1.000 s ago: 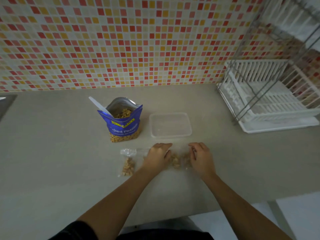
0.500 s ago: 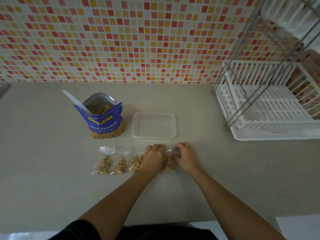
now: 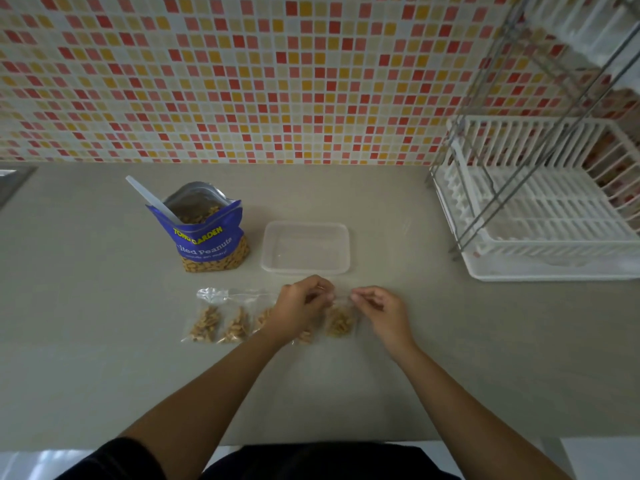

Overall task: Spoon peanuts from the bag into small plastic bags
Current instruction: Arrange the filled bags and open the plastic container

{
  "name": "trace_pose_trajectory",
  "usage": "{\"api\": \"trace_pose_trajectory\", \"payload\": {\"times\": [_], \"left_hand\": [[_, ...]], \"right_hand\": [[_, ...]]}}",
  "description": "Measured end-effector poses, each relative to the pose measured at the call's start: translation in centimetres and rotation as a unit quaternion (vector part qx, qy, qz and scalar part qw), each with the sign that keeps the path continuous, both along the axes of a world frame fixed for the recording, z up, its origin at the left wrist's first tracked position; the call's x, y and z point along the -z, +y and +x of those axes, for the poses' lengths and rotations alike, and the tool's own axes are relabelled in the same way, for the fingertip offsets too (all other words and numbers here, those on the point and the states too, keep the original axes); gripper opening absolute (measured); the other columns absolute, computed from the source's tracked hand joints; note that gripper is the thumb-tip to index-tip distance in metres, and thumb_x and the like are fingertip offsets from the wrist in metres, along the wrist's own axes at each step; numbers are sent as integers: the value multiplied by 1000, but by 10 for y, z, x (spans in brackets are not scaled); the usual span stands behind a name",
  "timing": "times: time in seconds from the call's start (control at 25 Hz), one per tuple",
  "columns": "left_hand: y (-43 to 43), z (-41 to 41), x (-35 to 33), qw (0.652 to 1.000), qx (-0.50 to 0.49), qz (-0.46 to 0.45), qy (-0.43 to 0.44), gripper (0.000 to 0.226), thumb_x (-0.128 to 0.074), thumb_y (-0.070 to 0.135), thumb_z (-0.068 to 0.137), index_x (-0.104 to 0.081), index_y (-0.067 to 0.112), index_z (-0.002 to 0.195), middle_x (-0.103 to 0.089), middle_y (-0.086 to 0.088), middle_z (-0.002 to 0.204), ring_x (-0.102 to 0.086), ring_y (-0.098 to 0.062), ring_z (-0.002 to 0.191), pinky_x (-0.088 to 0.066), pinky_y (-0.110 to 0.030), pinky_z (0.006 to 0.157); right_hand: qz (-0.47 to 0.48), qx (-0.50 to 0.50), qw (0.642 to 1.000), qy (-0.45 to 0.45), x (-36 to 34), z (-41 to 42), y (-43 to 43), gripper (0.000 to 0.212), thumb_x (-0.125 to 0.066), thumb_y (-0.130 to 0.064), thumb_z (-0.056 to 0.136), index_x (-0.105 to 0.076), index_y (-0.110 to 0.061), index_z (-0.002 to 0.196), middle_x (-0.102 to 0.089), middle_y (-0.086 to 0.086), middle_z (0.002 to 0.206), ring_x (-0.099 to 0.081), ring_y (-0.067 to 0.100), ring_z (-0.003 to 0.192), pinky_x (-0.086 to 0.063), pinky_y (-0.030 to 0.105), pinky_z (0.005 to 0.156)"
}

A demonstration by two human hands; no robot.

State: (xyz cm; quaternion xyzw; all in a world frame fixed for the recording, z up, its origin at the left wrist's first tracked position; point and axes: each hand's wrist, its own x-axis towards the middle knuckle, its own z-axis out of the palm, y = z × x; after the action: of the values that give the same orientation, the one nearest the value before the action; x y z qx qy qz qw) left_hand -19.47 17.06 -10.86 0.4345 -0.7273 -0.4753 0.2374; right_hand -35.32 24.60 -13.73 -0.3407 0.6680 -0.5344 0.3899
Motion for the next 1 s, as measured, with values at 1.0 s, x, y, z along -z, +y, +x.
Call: {"api": "trace_pose_trajectory", "payload": {"times": [1.0], "left_hand": [[-14, 5, -15, 981, 100, -142, -91, 11, -57, 18, 89, -63, 8, 88, -60, 4, 81, -54, -12, 74, -36, -8, 64]], "right_hand": [[-38, 27, 969, 242, -38, 22, 8, 8, -65, -12, 82, -65, -13, 74, -57, -13, 59, -56, -5, 60, -39, 7, 55]]}}
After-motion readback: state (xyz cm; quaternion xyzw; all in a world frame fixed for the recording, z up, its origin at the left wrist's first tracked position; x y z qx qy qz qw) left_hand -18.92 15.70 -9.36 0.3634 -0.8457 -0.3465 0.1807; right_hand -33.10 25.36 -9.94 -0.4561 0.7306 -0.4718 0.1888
